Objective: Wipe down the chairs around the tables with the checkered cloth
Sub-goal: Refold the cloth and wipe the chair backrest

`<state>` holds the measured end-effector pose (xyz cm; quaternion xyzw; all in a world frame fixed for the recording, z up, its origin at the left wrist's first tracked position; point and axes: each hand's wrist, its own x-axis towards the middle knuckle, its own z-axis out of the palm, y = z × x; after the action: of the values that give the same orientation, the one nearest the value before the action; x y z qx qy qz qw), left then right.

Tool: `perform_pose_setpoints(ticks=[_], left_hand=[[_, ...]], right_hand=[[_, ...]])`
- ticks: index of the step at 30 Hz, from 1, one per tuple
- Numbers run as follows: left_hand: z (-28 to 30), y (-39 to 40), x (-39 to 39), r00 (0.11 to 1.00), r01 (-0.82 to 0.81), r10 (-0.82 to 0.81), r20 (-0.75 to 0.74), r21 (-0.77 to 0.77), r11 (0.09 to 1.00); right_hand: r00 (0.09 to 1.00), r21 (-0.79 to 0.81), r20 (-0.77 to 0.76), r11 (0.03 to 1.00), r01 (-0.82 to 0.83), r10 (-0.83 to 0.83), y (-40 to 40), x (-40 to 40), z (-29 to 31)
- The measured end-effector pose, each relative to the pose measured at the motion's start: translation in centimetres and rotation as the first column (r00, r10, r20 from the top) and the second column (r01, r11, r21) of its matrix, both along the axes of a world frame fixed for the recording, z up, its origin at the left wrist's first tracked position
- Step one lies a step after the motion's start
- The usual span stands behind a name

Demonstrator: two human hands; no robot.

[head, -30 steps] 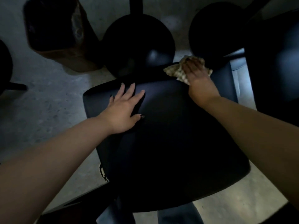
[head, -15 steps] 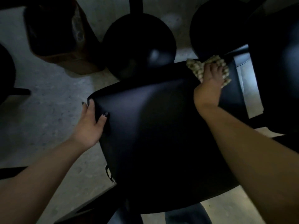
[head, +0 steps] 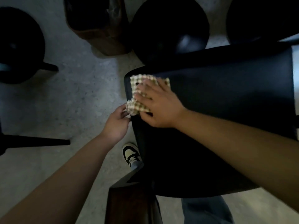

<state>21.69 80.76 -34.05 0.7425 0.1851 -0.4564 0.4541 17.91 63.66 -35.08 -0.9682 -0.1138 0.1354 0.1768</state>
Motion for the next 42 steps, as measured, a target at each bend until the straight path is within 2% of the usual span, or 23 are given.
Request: perform_pose_setpoints(ticks=[6,10,12,15,17,18,20,22,23,25,26,27,28,29,30,31,33,35,36,38,39,42], left_hand=[[-0.4,0.3,-0.8,1.0,-0.022,0.022,0.007,-0.009,1.0],[-0.6,0.4,-1.3,1.0,0.011,-0.01,0.026,-0.016,1.0],[-0.6,0.5,-1.4,0.995,0.086,-0.086,0.051,-0.015,0.996],[-0.4,0.6,-1.7,0.988,0.15,-0.147,0.05,-0.062,0.987],[-0.1,0.4,-1.7,0.952,0.288,-0.285,0.111,-0.012,0.957],[-0.1,0.4,-1.7,0.929,0.345,-0.343,0.142,0.011,0.939],[0.0,-0.1,-1.4,0.887,0.418,-0.42,0.19,0.049,0.907],[0.0,-0.9,-0.9,0.843,0.468,-0.481,0.239,0.112,0.876],[0.1,-1.3,-0.7,0.817,0.49,-0.514,0.262,0.157,0.858],[0.3,-2.1,-0.4,0.765,0.518,-0.577,0.286,0.259,0.815],[0.3,-2.6,-0.2,0.74,0.525,-0.602,0.299,0.301,0.796],[0.3,-3.0,0.0,0.713,0.532,-0.626,0.317,0.338,0.777],[0.4,-3.4,0.3,0.683,0.534,-0.65,0.334,0.378,0.756],[0.4,-3.8,0.7,0.656,0.529,-0.669,0.35,0.419,0.738],[0.4,-4.2,1.3,0.637,0.514,-0.679,0.363,0.456,0.726],[0.5,-4.7,2.0,0.628,0.499,-0.683,0.373,0.482,0.721],[0.6,-5.6,3.3,0.596,0.493,-0.702,0.39,0.511,0.704],[0.8,-6.5,4.3,0.531,0.53,-0.752,0.391,0.539,0.655],[1.0,-7.0,4.6,0.484,0.566,-0.79,0.376,0.554,0.61],[1.0,-8.3,4.8,0.362,0.657,-0.868,0.34,0.568,0.497],[1.0,-9.0,4.8,0.289,0.701,-0.901,0.323,0.57,0.429],[1.0,-11.1,4.8,0.063,0.802,-0.97,0.236,0.566,0.19]], right_hand=[[1.0,-0.068,0.015,0.998,-0.018,0.019,-1.5,2.2,-1.8],[0.995,0.072,0.081,0.996,0.05,-0.056,0.5,0.0,-1.9],[0.997,0.099,0.079,0.995,-0.012,0.004,1.4,-2.7,-1.5],[0.981,0.172,-0.012,0.967,-0.188,0.193,2.7,-8.2,-1.0],[0.952,0.161,-0.058,0.944,-0.287,0.3,2.3,-9.5,-0.6],[0.961,0.152,-0.017,0.95,-0.272,0.278,1.7,-9.0,-0.7],[0.998,0.126,0.017,0.99,-0.067,0.066,-0.5,-6.4,-1.4],[0.975,0.044,0.055,0.976,0.215,-0.217,-4.1,-3.2,-2.3],[0.92,0.026,0.064,0.922,0.387,-0.387,-6.0,-1.7,-2.6],[0.741,0.015,0.115,0.747,0.665,-0.662,-7.8,0.4,-2.5],[0.679,0.007,0.139,0.686,0.727,-0.721,-7.3,1.1,-2.5],[0.685,-0.018,0.148,0.69,0.723,-0.714,-5.9,1.4,-2.5],[0.761,-0.054,0.143,0.763,0.644,-0.633,-3.9,0.9,-2.8],[0.868,-0.073,0.118,0.868,0.491,-0.482,-1.7,-0.1,-3.1],[0.948,-0.039,0.092,0.95,0.31,-0.305,0.1,-1.3,-3.0],[0.988,0.023,0.088,0.992,0.126,-0.127,1.2,-2.7,-2.7],[0.99,0.134,0.108,0.985,-0.107,0.093,0.1,-4.6,-2.1],[0.987,0.125,0.101,0.982,-0.141,0.128,-3.7,-4.6,-2.1],[0.994,0.118,0.102,0.991,-0.058,0.045,-6.0,-4.4,-2.2],[0.962,0.081,0.103,0.966,0.245,-0.253,-11.1,-4.3,-2.3],[0.905,0.051,0.101,0.91,0.411,-0.414,-13.7,-4.8,-2.2],[0.617,-0.002,0.133,0.623,0.782,-0.775,-20.4,-7.9,-1.7]])
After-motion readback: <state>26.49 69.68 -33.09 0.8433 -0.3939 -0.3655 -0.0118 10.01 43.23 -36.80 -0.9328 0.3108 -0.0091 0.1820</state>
